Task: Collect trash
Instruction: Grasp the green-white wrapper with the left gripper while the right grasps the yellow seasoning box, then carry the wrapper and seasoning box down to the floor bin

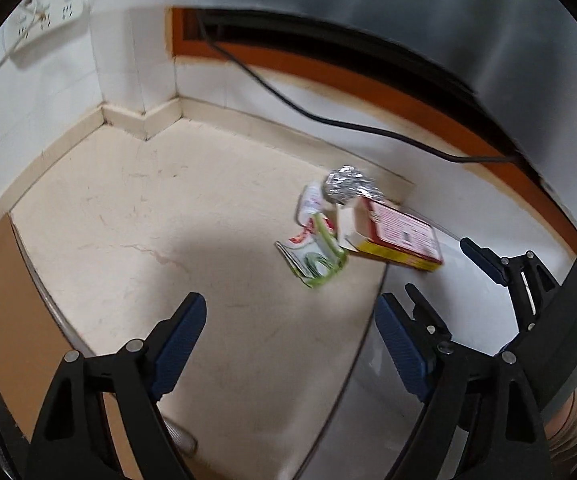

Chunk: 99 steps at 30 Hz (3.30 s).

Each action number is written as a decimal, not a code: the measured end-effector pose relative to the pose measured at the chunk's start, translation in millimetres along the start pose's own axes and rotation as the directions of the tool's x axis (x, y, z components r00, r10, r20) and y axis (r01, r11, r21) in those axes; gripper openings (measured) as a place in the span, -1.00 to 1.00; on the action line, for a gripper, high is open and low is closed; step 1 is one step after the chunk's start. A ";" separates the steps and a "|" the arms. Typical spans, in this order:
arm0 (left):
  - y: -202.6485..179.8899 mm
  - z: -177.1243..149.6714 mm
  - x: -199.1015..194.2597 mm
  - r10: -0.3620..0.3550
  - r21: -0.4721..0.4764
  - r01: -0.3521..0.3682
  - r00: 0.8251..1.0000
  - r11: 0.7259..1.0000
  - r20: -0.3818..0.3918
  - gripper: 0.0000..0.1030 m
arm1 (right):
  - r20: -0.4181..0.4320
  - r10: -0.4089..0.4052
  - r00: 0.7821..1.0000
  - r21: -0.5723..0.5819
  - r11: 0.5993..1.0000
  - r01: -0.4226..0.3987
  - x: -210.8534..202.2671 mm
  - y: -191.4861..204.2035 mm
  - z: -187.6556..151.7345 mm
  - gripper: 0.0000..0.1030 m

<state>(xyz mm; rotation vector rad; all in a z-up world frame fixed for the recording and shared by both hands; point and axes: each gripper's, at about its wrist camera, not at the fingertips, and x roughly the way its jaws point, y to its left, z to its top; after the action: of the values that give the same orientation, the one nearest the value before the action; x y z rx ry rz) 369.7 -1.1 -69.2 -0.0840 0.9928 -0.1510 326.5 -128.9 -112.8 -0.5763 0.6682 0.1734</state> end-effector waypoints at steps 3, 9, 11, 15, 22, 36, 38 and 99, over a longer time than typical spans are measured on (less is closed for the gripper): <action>4.3 3.2 12.5 0.013 -0.028 -0.013 1.000 1.000 -0.007 0.64 | -0.001 -0.024 1.000 -0.052 0.998 0.024 21.8 5.8 -1.6 0.20; 11.3 8.1 29.1 0.027 -0.062 -0.028 0.999 0.998 -0.021 0.64 | -0.006 -0.041 0.999 -0.116 0.992 0.040 48.3 14.2 -4.4 0.20; 13.2 9.0 31.7 0.024 -0.071 -0.026 0.999 0.997 -0.024 0.64 | -0.018 -0.048 0.999 -0.128 0.991 0.046 58.2 16.3 -4.7 0.20; 14.3 10.6 37.9 0.013 -0.084 -0.015 0.999 0.996 -0.030 0.64 | 0.008 -0.093 0.996 -0.164 0.982 0.093 65.4 20.0 -3.6 0.19; 9.1 20.0 48.7 -0.059 -0.112 0.054 0.997 0.992 -0.043 0.64 | 0.007 -0.083 0.997 -0.084 0.993 0.083 75.3 -0.2 1.7 -0.34; -25.5 42.8 123.8 -0.008 -0.164 -0.021 0.985 0.986 -0.175 0.51 | 0.010 -0.003 1.000 0.122 0.993 0.002 51.0 -54.3 -3.1 -0.55; -29.3 43.0 130.7 0.004 -0.166 -0.036 0.982 0.985 -0.189 0.00 | 0.014 -0.005 1.000 0.114 0.994 0.004 44.6 -51.9 -4.4 -0.55; -21.5 -302.1 -143.2 -0.019 0.081 0.012 0.996 0.997 0.082 -0.63 | -0.124 0.517 0.847 0.428 0.798 -0.424 -216.8 137.4 -146.8 -0.56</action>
<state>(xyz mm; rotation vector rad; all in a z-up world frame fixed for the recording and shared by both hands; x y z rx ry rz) 37.4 0.8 -112.2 -0.0240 0.9025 -0.1999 34.0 -90.0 -131.5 -0.0306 1.0475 0.4387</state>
